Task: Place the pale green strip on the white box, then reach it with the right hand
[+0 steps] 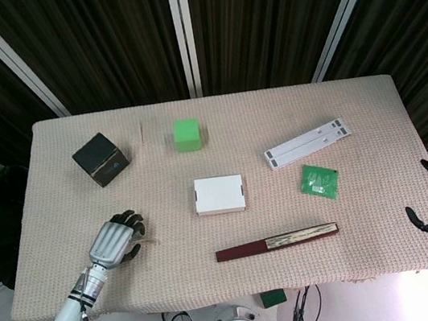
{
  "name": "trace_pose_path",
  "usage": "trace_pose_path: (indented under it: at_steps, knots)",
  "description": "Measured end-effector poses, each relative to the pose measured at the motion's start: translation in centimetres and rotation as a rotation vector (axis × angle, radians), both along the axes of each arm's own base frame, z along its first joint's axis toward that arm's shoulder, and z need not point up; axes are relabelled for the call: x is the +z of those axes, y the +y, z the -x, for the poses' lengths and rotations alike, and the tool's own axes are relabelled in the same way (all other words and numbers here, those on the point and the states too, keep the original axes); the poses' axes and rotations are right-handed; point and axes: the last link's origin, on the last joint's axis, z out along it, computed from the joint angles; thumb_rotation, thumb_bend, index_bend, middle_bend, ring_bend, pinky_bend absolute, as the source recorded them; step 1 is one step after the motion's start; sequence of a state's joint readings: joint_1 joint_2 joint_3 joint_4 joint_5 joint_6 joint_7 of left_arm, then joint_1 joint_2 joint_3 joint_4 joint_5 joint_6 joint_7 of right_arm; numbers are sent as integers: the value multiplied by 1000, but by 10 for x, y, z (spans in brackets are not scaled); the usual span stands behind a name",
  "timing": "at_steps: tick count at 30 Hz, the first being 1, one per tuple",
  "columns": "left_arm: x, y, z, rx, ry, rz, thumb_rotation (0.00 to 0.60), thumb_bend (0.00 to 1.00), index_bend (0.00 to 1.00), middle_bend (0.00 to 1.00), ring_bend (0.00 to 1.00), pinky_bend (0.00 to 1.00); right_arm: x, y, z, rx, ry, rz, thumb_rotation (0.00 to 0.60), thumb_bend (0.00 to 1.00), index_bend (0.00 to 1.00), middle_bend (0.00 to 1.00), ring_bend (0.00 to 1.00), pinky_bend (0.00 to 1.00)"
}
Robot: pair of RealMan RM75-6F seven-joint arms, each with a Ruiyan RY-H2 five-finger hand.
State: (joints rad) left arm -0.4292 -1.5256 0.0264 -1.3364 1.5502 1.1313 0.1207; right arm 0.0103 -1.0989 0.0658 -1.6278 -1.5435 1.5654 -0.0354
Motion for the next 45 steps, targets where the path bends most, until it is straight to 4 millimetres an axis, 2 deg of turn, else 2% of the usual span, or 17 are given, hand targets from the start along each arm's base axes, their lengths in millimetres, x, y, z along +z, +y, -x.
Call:
trace_pose_path:
  at_steps: [17,27,36,45]
  knots:
    - [-5,2,-1,-1,10,17,600,313,495,289,180,299,5,-2,4,-10,-8,22,403,327,0,0,0,0]
    - [-7,6,-2,0,16,19,600,315,527,296,180,295,4,-3,5,-27,11,11,417,410,0,0,0,0]
    - [-8,8,-2,5,20,24,600,410,557,303,180,291,3,-4,7,-42,17,6,428,437,0,0,0,0]
    - [-10,8,-3,11,17,35,600,453,586,306,180,294,4,-5,8,-46,17,10,428,437,0,0,0,0]
